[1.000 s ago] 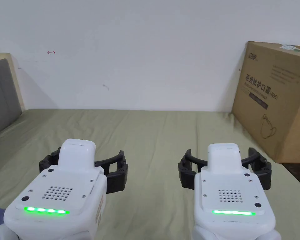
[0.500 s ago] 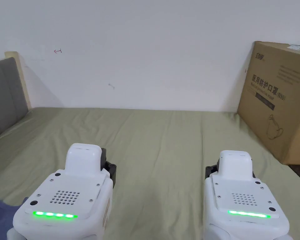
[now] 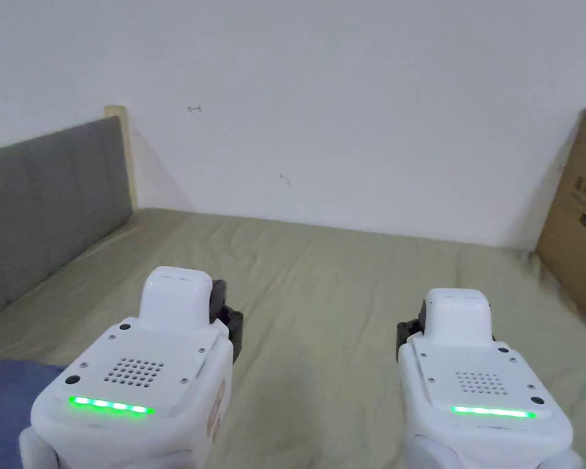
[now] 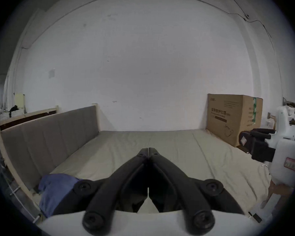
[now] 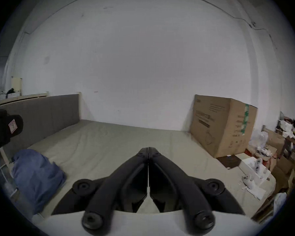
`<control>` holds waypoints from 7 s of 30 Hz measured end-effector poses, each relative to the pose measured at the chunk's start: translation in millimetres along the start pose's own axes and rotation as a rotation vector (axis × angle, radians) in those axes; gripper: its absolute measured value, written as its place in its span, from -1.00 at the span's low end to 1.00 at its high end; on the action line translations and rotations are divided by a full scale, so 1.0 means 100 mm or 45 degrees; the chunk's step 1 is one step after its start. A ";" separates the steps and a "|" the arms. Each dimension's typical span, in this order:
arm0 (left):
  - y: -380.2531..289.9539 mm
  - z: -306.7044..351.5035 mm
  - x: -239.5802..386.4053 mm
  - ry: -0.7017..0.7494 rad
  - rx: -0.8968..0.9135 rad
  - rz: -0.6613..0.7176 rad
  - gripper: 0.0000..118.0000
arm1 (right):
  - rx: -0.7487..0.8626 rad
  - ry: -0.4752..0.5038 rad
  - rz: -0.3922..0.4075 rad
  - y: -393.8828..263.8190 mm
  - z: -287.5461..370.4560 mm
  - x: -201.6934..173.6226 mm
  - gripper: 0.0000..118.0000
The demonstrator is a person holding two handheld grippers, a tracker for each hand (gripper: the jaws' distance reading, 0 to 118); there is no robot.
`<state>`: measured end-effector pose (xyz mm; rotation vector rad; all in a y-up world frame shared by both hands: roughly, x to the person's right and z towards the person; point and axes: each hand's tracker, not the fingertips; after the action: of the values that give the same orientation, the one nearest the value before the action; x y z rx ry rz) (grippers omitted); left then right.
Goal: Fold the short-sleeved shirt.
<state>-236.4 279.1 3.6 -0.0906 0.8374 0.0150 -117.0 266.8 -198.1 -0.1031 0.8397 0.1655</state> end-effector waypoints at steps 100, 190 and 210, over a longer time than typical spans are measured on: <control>-2.29 -1.20 2.82 -0.931 -1.380 -0.099 -0.98 | -0.686 -0.521 -0.266 -1.20 0.26 2.41 -1.00; 0.11 -2.51 -0.18 -0.179 -0.694 0.022 -0.90 | -0.715 -0.197 -0.342 0.40 -1.61 3.24 -1.00; 2.46 -3.10 -0.42 -0.020 -0.224 0.004 -0.90 | -0.307 -0.179 -0.432 2.80 -2.02 3.19 -1.00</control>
<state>-506.6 498.0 -190.2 -0.2546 0.8195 0.0924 -107.6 543.7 -578.3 -0.4522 0.6486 -0.0465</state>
